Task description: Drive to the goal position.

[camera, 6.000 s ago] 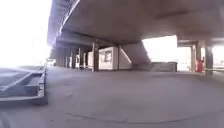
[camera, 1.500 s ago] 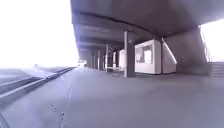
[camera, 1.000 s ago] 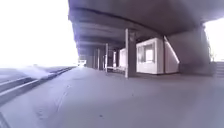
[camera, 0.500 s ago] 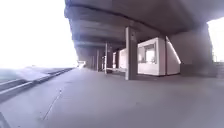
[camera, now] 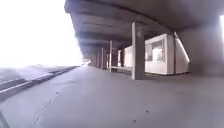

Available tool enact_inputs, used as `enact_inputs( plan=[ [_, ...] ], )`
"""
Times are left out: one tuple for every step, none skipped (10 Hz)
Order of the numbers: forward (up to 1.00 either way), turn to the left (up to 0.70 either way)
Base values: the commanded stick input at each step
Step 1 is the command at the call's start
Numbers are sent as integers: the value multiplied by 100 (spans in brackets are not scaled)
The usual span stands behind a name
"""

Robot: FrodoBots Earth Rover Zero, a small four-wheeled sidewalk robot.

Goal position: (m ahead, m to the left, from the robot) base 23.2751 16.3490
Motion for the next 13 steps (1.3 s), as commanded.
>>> enact_inputs(
  plan=[
    [70,0],
    [70,0],
    [70,0],
    [70,0],
    [70,0],
    [70,0],
    [70,0],
    [70,0],
    [70,0],
    [70,0],
    [70,0],
    [70,0],
    [70,0]
  ],
)
